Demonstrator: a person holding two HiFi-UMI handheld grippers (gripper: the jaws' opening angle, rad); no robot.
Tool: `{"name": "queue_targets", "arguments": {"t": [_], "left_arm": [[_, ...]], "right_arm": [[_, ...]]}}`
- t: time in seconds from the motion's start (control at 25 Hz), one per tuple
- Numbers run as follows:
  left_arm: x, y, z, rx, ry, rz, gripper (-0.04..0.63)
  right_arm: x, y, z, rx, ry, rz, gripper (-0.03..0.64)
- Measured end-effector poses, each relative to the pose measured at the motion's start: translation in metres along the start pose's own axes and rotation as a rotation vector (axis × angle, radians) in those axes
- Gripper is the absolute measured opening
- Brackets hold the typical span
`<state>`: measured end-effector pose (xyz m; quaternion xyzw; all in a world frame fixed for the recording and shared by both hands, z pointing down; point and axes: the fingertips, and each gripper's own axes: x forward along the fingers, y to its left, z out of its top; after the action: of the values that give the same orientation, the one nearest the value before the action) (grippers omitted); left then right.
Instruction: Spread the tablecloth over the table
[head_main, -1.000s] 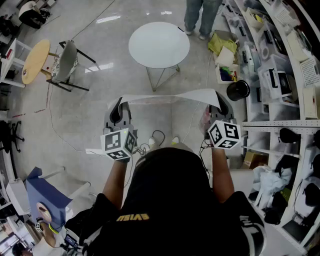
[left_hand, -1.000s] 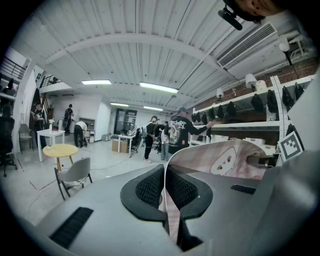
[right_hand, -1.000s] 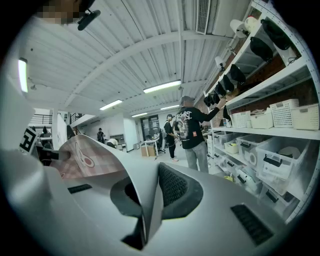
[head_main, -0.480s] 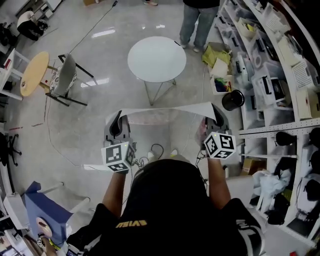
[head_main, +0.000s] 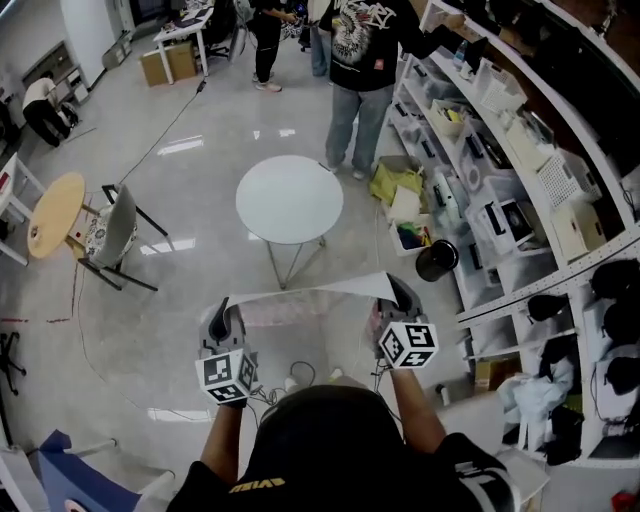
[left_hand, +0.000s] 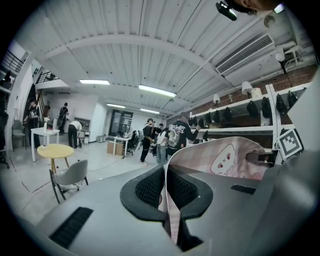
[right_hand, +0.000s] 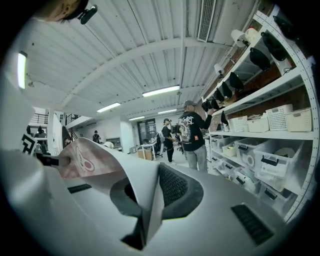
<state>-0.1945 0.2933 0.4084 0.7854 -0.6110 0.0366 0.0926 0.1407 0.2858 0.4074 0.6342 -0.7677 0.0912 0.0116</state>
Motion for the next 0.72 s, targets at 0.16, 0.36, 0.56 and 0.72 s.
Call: {"name": "queue_targets", "arguments": {"t": [0.16, 0.36, 0.56, 0.72], "left_arm": [[0.001, -0.005, 0.000, -0.008, -0.023, -0.031, 0.020], [-0.002, 0.018, -0.003, -0.003, -0.011, -0.054, 0.021], [0.000, 0.031, -0.011, -0.016, 0.006, -0.053, 0.021], [0.020, 0.031, -0.010, -0.038, 0.008, -0.037, 0.021]], "right_arm": [[-0.009, -0.004, -0.003, 0.001, 0.001, -0.024, 0.015], [-0.011, 0.019, -0.011, 0.014, 0.015, -0.044, 0.017], [-0.007, 0.028, -0.021, -0.022, 0.057, -0.060, 0.017], [0.012, 0.019, -0.024, -0.033, 0.068, -0.069, 0.017]]}}
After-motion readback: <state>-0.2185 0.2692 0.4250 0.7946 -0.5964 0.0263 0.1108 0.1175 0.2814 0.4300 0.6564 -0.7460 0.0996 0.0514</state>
